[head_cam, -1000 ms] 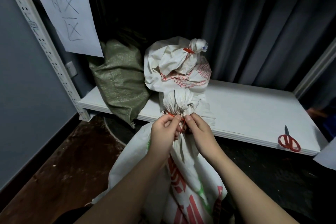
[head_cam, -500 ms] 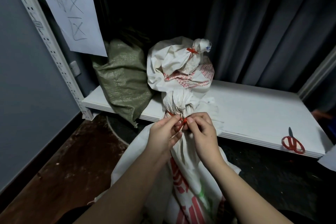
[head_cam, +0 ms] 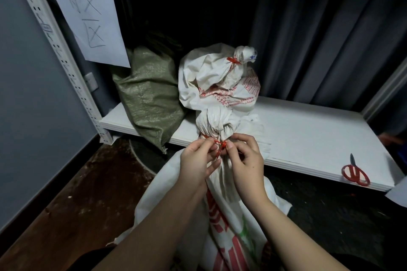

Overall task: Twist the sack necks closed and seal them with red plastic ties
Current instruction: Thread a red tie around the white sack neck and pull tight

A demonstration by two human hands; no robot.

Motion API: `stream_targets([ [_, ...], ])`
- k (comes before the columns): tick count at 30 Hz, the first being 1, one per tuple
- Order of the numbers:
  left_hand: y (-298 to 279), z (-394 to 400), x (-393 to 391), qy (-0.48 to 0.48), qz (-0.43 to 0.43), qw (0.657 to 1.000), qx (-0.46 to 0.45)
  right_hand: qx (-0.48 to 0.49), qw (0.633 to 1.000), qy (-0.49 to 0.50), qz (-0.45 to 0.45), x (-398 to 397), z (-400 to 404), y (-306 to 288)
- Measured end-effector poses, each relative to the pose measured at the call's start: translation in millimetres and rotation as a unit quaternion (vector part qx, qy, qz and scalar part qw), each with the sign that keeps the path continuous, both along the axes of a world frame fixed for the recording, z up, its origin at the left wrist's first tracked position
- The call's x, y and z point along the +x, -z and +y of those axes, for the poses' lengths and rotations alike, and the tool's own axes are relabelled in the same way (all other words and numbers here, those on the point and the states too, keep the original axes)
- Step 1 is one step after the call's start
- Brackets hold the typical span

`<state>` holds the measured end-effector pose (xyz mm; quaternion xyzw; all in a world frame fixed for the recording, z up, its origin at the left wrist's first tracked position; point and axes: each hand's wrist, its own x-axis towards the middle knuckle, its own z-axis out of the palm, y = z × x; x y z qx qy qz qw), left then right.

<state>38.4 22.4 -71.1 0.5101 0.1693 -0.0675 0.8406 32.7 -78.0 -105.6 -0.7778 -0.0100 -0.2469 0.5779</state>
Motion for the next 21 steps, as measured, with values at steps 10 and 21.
stream_targets([
  [10,3.9,-4.2,1.4,-0.003,-0.019,0.998,0.053,0.069,0.996,-0.042,0.028,8.0,-4.0,0.0],
  [21,0.9,-5.2,3.3,-0.019,-0.007,1.000,0.013,-0.125,0.986,-0.093,0.064,13.3,-14.7,-6.1],
])
